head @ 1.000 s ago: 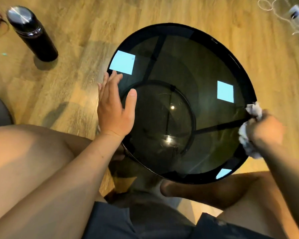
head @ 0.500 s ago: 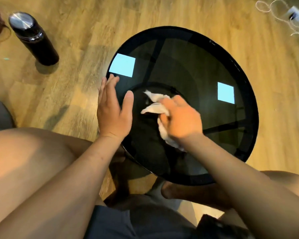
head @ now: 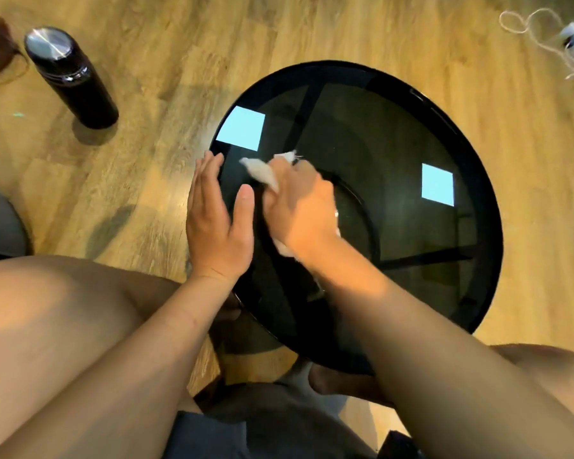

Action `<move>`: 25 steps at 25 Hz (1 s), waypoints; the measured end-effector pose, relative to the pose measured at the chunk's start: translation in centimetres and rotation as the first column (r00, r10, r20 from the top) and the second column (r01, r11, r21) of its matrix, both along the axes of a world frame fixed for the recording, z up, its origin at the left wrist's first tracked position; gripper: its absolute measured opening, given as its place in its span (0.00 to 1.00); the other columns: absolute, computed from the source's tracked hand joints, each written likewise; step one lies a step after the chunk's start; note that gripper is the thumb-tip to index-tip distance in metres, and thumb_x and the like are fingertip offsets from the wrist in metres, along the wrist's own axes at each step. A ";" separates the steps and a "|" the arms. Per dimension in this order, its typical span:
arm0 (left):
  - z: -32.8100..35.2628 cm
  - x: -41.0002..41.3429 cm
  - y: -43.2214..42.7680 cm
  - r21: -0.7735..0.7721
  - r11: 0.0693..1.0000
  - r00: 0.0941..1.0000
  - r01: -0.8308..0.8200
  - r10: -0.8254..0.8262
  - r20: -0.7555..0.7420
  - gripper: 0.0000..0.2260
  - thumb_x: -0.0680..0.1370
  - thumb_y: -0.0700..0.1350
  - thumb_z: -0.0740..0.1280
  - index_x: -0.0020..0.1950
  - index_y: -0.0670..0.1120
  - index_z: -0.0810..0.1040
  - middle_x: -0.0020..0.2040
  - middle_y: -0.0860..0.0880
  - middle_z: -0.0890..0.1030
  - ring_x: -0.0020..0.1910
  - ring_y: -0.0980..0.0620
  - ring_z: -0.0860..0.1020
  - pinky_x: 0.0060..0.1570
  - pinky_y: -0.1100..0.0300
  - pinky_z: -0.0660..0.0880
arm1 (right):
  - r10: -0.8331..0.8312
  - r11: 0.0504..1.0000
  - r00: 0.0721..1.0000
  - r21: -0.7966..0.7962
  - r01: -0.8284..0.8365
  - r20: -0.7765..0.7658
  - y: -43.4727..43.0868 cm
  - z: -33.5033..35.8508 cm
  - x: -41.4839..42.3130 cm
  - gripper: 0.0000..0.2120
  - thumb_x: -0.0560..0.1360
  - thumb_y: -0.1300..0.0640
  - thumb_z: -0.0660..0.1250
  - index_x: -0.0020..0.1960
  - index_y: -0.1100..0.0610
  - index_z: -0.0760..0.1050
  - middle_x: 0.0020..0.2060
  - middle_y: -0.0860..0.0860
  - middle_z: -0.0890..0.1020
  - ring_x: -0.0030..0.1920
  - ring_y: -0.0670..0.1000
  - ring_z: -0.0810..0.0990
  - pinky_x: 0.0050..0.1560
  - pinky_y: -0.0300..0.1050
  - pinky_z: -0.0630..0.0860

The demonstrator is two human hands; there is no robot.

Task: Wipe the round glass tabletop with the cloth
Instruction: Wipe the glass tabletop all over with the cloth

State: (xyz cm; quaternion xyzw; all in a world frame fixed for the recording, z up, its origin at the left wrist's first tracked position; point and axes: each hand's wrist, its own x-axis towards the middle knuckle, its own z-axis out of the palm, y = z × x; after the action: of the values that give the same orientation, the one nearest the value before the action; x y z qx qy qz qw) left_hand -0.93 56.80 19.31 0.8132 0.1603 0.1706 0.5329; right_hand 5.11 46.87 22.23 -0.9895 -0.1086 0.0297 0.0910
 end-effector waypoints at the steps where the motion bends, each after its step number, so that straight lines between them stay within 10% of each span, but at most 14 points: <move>1: 0.1 -0.1 0.0 -0.042 0.999 1.000 -0.022 0.023 0.015 0.28 0.80 0.56 0.51 0.75 0.41 0.65 0.75 0.42 0.68 0.74 0.46 0.66 0.73 0.52 0.62 | 0.129 0.990 0.991 0.056 -0.126 -0.044 3.1 0.2 -0.5 0.12 0.79 0.50 0.59 0.59 0.52 0.73 0.49 0.56 0.77 0.44 0.61 0.80 0.41 0.50 0.72; 5: 0.0 0.0 -0.3 -0.035 0.998 0.996 -0.044 0.041 -0.075 0.28 0.79 0.57 0.54 0.76 0.46 0.63 0.75 0.47 0.68 0.74 0.50 0.66 0.70 0.61 0.61 | 0.259 0.965 0.965 0.041 -0.258 -0.032 -2.2 1.1 0.4 0.12 0.77 0.51 0.61 0.59 0.49 0.74 0.44 0.51 0.72 0.41 0.56 0.77 0.37 0.47 0.70; 12: 0.0 0.0 -0.3 -0.040 0.999 0.996 -0.034 0.031 -0.086 0.29 0.79 0.57 0.56 0.77 0.45 0.61 0.78 0.46 0.65 0.76 0.52 0.62 0.70 0.72 0.55 | -0.575 0.797 0.818 -0.216 0.563 0.009 -27.1 4.6 7.1 0.08 0.75 0.58 0.59 0.52 0.56 0.73 0.46 0.70 0.79 0.47 0.68 0.80 0.49 0.56 0.74; 21: 0.4 0.0 -0.3 -0.086 0.994 0.997 -0.060 0.055 -0.057 0.31 0.77 0.56 0.52 0.74 0.39 0.63 0.72 0.40 0.71 0.70 0.43 0.71 0.65 0.61 0.66 | 0.133 0.983 0.987 0.140 -0.120 -0.088 6.6 0.4 5.0 0.11 0.75 0.53 0.62 0.56 0.52 0.74 0.49 0.56 0.77 0.47 0.61 0.79 0.40 0.47 0.67; 25: 0.2 0.0 -0.4 -0.058 0.996 0.993 -0.069 0.063 -0.095 0.29 0.77 0.56 0.56 0.75 0.42 0.63 0.74 0.44 0.69 0.73 0.48 0.67 0.70 0.61 0.63 | 0.063 0.994 0.997 0.082 -0.066 0.045 -3.8 0.7 5.1 0.11 0.74 0.54 0.63 0.56 0.51 0.74 0.44 0.53 0.73 0.43 0.60 0.77 0.37 0.47 0.68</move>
State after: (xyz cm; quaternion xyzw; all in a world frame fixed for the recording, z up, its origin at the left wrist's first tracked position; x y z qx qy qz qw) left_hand -0.90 56.40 19.55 0.7977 0.2169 0.1451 0.5437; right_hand 10.17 43.08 22.88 -0.9812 -0.1436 0.0070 0.1287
